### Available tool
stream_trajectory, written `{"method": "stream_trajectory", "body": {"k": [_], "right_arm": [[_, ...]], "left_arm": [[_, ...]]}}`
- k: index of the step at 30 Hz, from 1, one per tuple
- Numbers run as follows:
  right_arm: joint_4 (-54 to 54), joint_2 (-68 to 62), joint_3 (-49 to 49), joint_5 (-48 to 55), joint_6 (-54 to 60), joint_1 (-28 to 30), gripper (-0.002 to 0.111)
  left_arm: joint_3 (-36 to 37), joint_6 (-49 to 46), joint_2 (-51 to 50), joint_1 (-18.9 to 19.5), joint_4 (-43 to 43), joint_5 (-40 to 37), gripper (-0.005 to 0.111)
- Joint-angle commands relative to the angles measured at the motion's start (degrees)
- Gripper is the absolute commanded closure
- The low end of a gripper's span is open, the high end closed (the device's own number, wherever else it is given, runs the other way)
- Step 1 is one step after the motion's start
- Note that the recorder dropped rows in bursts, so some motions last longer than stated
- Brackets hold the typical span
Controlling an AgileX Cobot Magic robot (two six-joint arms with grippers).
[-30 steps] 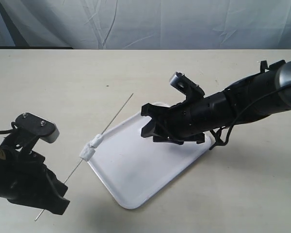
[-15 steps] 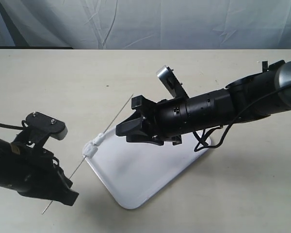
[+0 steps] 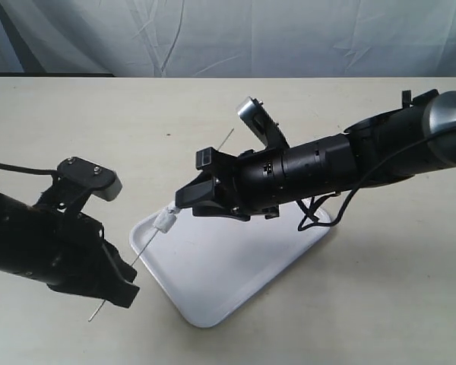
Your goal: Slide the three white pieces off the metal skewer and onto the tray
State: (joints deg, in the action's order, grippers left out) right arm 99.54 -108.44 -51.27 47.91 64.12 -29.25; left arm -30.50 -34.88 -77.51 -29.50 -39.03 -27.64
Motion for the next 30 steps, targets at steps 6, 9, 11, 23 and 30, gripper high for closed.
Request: {"method": "stream_trajectory", "body": {"k": [6,9,11,23,30], "right_arm": [[0.4,0.1,-0.4,-2.0,0.4,-0.1,0.072],[0.4,0.1,-0.4,-2.4,0.4,-0.1,0.072],[0.4,0.1,-0.4,-2.5,0.3,-0.1,0.072],[0.4,0.1,-0.4,-3.1,0.2,-0.1,0.092],[0.4,0.1,-0.4,-4.3,0.2,-0.1,0.092]], "left_arm": [[-0.3,-4.9,-0.2,-0.3,-5.5,-1.2,0.107],[-0.3,-5.0,-0.2,-0.3,-5.5,-1.3,0.107],[-0.3,-5.7,-0.2,-0.3,-5.7,-2.0,0.107],[-0.3,-9.1,-0.2,-0.3,-8.6,-1.3,0.107],[-0.3,-8.8,-0.2,-0.3,-5.8,-3.4,0.107]]}}
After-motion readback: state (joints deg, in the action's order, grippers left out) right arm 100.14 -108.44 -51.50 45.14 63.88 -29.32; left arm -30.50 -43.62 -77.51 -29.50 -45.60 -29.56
